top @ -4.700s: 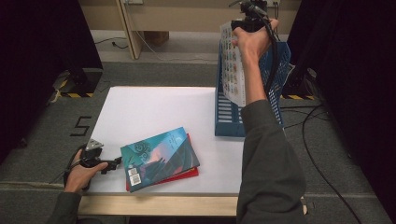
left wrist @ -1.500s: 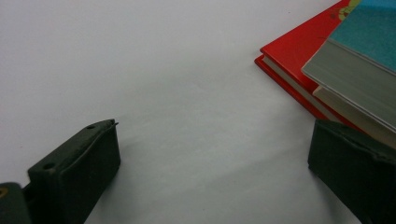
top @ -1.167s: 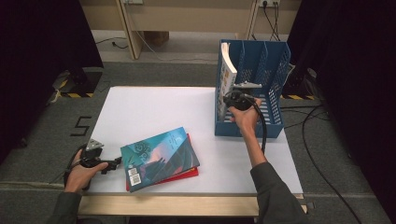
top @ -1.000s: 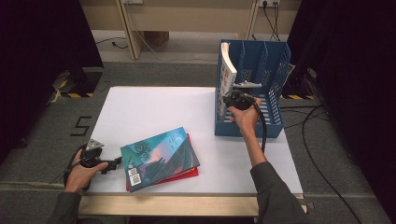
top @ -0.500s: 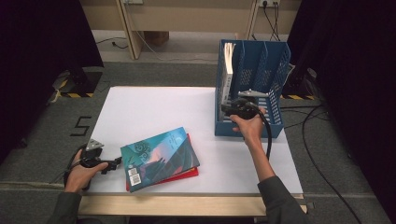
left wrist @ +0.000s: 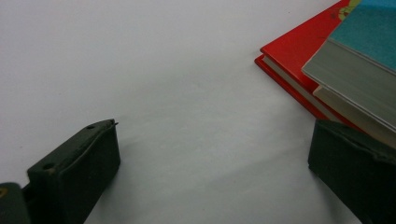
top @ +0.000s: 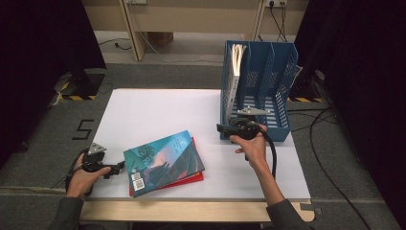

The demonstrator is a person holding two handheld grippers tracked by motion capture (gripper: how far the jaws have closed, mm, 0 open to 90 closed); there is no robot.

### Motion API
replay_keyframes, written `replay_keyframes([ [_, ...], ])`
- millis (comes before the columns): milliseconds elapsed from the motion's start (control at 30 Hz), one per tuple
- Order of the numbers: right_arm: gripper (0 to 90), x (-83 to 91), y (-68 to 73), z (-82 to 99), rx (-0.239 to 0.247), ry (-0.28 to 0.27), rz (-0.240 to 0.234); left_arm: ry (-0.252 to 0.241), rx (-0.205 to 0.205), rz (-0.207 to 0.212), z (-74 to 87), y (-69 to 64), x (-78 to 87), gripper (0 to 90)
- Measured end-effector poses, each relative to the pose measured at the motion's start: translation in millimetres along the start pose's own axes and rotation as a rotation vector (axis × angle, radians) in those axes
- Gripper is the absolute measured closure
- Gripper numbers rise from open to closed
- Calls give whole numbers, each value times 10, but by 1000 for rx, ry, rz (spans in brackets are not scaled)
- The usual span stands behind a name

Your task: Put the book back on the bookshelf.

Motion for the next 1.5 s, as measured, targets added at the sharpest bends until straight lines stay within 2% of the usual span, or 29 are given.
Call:
replay_keyframes([
  [133, 373, -43, 67, 86, 1, 24, -18, 0, 0, 0, 0, 0, 0, 12],
  [567, 347, -78, 147, 305, -18, 66, -44, -1, 0, 0, 0, 0, 1, 12],
  [1033, 338, -157, 240, 505, -11, 122, -68, -1, 0, -1, -1, -2, 2, 13],
  [1167, 344, -109, 217, 440, -13, 87, -55, 0, -1, -1, 0, -1, 1, 13],
  [1267, 341, -10, 121, 349, -9, 55, -12, 0, -2, -2, 0, -1, 1, 12],
  [1433, 335, 17, 58, 377, -27, 59, -1, 0, -3, -1, 1, 0, 2, 13],
  [1500, 335, -1, 71, 407, -27, 70, -11, -1, -1, 0, -1, -1, 2, 13],
])
Point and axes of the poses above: each handheld gripper's, and its own axes: x roughly backward along the jaws, z roughly out of its underside, y roughly to its left, the point moved 10 cm from there along -x, roughly forward along the jaws, and after that the axes turned 11 degrees about -z, right-handed, at the moved point
